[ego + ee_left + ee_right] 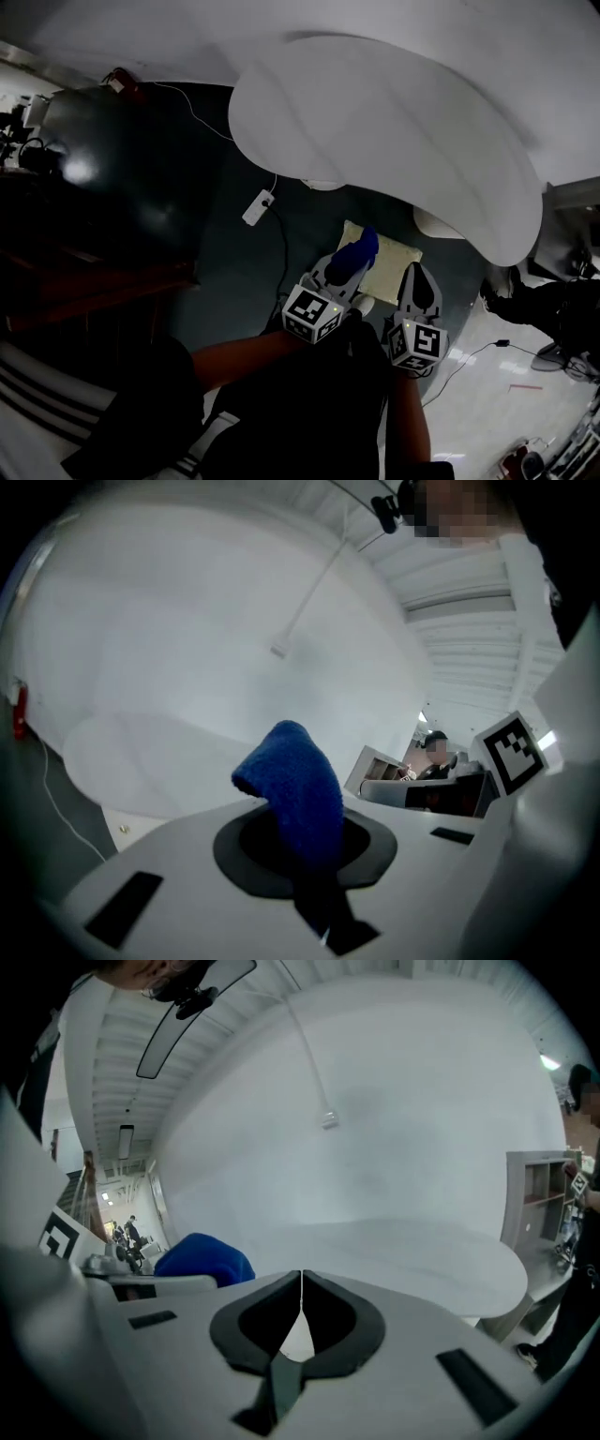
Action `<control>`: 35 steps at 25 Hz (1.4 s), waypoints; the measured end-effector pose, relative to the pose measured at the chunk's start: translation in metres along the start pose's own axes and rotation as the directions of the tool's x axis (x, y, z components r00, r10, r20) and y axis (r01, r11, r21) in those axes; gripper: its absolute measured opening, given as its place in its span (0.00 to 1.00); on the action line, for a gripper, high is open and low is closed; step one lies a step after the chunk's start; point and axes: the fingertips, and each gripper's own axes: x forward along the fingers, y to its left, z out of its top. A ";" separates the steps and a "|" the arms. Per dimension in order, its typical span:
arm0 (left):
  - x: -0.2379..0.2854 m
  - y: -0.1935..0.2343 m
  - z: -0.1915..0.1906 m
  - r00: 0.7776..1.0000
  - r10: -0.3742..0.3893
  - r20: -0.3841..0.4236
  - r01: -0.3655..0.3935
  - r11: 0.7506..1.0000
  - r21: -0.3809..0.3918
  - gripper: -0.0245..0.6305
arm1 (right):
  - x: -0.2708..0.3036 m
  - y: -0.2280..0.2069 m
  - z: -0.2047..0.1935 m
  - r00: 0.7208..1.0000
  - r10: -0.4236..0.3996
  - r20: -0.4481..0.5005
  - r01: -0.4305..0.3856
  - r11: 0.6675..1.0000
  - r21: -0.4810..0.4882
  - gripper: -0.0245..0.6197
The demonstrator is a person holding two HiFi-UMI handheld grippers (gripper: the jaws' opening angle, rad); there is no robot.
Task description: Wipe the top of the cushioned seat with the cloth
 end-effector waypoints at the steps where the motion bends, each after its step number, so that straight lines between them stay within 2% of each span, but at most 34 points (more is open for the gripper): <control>1: -0.013 -0.002 0.026 0.999 -0.009 0.052 0.006 0.999 0.047 0.11 | -0.003 0.013 0.019 1.000 0.010 0.012 -0.010 1.000 -0.012 0.10; 3: -0.037 -0.004 0.072 0.989 -0.029 0.145 0.012 0.993 0.119 0.11 | -0.009 0.040 0.056 0.997 0.044 0.063 -0.042 0.998 -0.037 0.10; 4: -0.048 -0.002 0.087 0.987 -0.029 0.161 0.008 0.992 0.129 0.11 | -0.014 0.054 0.071 0.994 0.063 0.087 -0.058 0.997 -0.053 0.10; 8: -0.083 0.018 0.122 0.985 0.029 0.171 -0.047 0.993 0.107 0.11 | -0.027 0.095 0.108 0.990 0.086 0.114 -0.070 0.988 -0.139 0.10; 12: -0.101 0.020 0.147 0.978 0.048 0.204 -0.070 0.992 0.102 0.11 | -0.033 0.114 0.126 0.989 0.077 0.125 -0.063 0.992 -0.110 0.10; 14: -0.103 0.016 0.156 0.974 0.040 0.223 -0.066 0.992 0.108 0.11 | -0.035 0.121 0.133 0.986 0.082 0.147 -0.062 0.989 -0.136 0.10; 18: -0.108 0.010 0.164 0.964 0.033 0.262 -0.071 0.988 0.135 0.11 | -0.042 0.126 0.136 0.986 0.059 0.156 -0.029 0.982 -0.189 0.10; 22: -0.110 -0.009 0.173 0.960 0.010 0.281 -0.056 0.987 0.153 0.11 | -0.054 0.129 0.148 0.979 0.055 0.198 -0.020 0.984 -0.176 0.10; 25: -0.111 -0.020 0.171 0.959 -0.008 0.282 -0.040 0.985 0.166 0.11 | -0.059 0.132 0.148 0.977 0.062 0.202 -0.023 0.982 -0.190 0.10; 35: -0.119 -0.021 0.156 0.965 -0.001 0.263 -0.042 0.987 0.158 0.11 | -0.062 0.145 0.137 0.975 0.085 0.204 -0.035 0.970 -0.239 0.10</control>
